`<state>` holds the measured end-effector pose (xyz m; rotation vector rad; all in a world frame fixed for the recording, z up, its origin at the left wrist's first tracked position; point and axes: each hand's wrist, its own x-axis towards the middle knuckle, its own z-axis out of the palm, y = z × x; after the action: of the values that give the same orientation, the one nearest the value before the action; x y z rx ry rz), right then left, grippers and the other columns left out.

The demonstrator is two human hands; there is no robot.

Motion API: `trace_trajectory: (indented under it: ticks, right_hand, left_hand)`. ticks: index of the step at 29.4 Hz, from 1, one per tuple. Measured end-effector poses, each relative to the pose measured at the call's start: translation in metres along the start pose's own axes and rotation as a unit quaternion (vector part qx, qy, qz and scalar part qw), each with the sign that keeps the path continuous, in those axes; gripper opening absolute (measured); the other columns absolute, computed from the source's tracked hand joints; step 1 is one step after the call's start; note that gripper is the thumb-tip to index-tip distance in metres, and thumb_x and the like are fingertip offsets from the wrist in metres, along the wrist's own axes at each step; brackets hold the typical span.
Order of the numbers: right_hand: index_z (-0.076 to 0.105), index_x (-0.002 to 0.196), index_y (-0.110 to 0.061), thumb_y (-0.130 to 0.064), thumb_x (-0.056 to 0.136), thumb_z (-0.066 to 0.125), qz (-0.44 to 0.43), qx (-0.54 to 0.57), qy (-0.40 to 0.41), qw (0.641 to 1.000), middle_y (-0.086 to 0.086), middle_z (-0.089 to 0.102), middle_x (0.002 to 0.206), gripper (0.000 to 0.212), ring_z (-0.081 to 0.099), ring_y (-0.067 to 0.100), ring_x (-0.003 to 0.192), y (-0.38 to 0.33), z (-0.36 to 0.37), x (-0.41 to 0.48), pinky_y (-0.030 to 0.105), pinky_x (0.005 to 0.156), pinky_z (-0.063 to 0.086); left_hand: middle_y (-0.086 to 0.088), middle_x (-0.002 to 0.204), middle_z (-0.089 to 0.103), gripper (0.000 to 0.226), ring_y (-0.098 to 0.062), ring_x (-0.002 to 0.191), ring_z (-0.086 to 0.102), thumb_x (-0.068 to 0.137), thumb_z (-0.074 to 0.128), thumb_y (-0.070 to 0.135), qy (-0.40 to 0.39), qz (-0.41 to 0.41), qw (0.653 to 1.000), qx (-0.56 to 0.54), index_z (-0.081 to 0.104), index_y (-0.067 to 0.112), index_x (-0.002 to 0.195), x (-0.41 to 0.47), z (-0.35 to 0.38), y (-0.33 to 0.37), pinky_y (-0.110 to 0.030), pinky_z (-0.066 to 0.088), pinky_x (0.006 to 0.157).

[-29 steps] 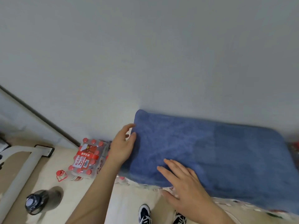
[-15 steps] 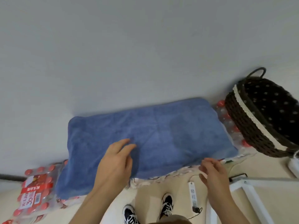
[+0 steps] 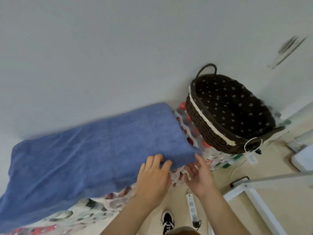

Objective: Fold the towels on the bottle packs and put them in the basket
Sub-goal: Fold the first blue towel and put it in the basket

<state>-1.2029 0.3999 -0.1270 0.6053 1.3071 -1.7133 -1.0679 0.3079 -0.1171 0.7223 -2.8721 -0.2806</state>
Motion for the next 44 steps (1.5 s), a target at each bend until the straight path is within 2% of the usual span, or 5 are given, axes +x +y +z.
trace_trajectory:
  ticks: [10, 23, 32, 37, 44]
  right_hand:
    - [0.065, 0.109, -0.019, -0.014, 0.088, 0.064, -0.117, -0.186, -0.059, 0.974, 0.001, 0.071, 0.101, 0.021, 0.065, 0.017, 0.096, -0.026, -0.007, 0.010, 0.028, 0.070, 0.048]
    - [0.060, 0.075, -0.010, -0.019, 0.089, 0.066, -0.212, -0.277, -0.075, 0.934, -0.003, 0.056, 0.051, 0.017, 0.050, 0.012, 0.048, -0.049, -0.004, -0.006, 0.025, 0.049, 0.041]
    - [0.054, 0.108, -0.027, -0.002, 0.093, 0.050, -0.267, -0.247, -0.166, 0.916, 0.001, 0.048, 0.056, 0.029, 0.042, 0.013, 0.050, -0.056, 0.036, -0.013, 0.028, 0.048, 0.039]
    - [0.039, 0.130, -0.048, -0.001, 0.083, 0.050, -0.358, -0.531, -0.132, 0.756, 0.003, 0.060, 0.089, 0.068, 0.058, 0.021, 0.079, -0.059, 0.049, 0.015, 0.040, 0.076, 0.050]
    - [0.052, 0.102, -0.019, -0.010, 0.084, 0.048, -0.360, -0.732, -0.031, 0.578, 0.012, 0.065, 0.101, 0.020, 0.060, 0.034, 0.094, -0.077, 0.092, 0.027, 0.035, 0.068, 0.044]
  left_hand:
    - [0.003, 0.088, 0.052, 0.040, -0.021, 0.079, 0.051, 0.056, 0.073, 0.038, -0.043, 0.008, 0.999, 0.033, 0.056, 0.028, 0.090, 0.023, 0.017, 0.045, -0.030, 0.043, 0.057]
    - [0.013, 0.067, 0.046, 0.020, -0.010, 0.062, 0.049, 0.074, 0.043, 0.050, -0.037, -0.078, 0.992, -0.093, 0.043, 0.031, 0.070, 0.042, 0.016, 0.068, -0.013, 0.026, 0.043]
    - [0.004, 0.054, 0.054, 0.020, -0.009, 0.049, 0.042, 0.092, 0.060, 0.027, 0.086, -0.245, 0.859, -0.441, 0.054, 0.020, 0.074, 0.051, -0.021, 0.049, -0.028, 0.036, 0.049]
    - [-0.011, 0.065, 0.061, 0.022, -0.016, 0.061, 0.051, 0.091, 0.060, 0.026, 0.109, -0.264, 0.783, -0.553, 0.062, 0.005, 0.083, 0.044, -0.031, 0.019, -0.033, 0.040, 0.056]
    - [0.001, 0.057, 0.042, 0.038, -0.009, 0.058, 0.040, 0.090, 0.053, 0.042, 0.160, -0.269, 0.823, -0.474, 0.050, 0.013, 0.067, 0.024, -0.050, 0.004, -0.028, 0.032, 0.054]
